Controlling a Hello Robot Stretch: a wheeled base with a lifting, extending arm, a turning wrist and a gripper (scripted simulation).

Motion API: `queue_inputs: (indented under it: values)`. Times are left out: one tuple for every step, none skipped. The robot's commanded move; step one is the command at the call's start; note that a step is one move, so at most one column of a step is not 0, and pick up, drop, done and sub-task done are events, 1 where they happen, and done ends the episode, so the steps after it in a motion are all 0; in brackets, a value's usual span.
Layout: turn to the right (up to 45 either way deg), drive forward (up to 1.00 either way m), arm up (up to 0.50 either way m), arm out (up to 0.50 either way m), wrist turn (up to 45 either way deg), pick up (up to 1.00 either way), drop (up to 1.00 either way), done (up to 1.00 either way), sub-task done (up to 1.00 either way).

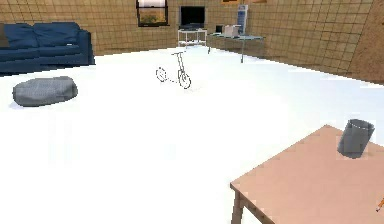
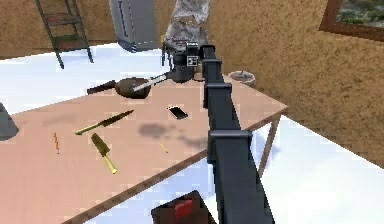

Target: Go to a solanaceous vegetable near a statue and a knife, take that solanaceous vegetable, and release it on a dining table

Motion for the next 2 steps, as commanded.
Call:
queue_inputs:
  values:
    - [0.0,0.00,0.00,0.00,0.0,0.00,1.00,0.00,0.00]
    - [0.0,0.00,0.04,0.00,0.0,0.00,0.00,0.00,0.00]
